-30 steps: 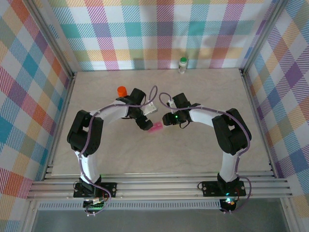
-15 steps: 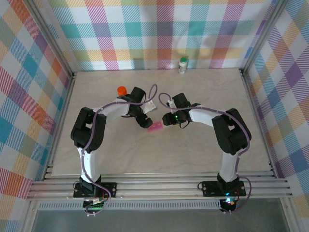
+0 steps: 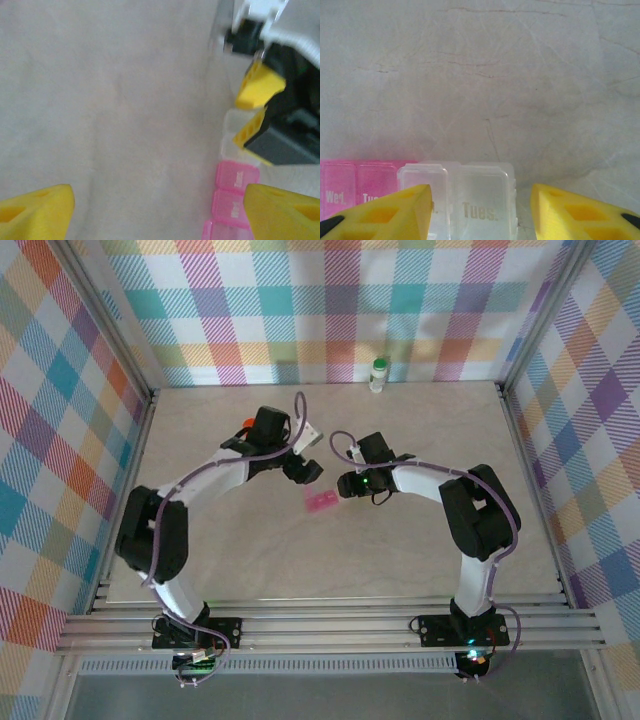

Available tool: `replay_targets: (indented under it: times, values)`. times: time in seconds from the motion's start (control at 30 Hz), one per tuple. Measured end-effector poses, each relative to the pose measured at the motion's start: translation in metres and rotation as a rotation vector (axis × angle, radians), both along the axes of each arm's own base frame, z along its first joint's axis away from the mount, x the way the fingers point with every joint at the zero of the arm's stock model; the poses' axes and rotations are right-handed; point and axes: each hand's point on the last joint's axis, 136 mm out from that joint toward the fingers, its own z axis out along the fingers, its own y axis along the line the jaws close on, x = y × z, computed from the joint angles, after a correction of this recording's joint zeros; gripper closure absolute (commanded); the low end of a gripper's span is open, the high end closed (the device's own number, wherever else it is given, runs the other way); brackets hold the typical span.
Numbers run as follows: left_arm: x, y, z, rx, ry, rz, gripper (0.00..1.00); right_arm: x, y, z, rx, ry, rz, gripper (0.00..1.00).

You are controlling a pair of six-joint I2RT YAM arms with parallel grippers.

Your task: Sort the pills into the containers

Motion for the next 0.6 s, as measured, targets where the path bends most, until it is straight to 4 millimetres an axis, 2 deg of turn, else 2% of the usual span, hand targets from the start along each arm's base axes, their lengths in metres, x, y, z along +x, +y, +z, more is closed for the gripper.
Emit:
replay_targets:
  times: [0.1,0.33,0.5,0.6]
  values:
    - [0.0,0.01,0.023,-0.046,-0.092,0.08,0.13,0.001,-0.008,0.0,0.006,-0.009,-0.046,0.47]
    - [-0.018,0.046,0.044,-0.127,-0.211,0.347,0.15,0.001,-0.029,0.002,0.044,-0.002,-0.163,0.48]
    - [-0.031,0.066,0.077,-0.21,-0.266,0.499,0.15,-0.015,-0.033,0.004,0.072,0.03,-0.177,0.48]
    - [-0.038,0.079,0.098,-0.265,-0.301,0.574,0.16,-0.022,-0.036,0.016,0.085,0.021,-0.184,0.47]
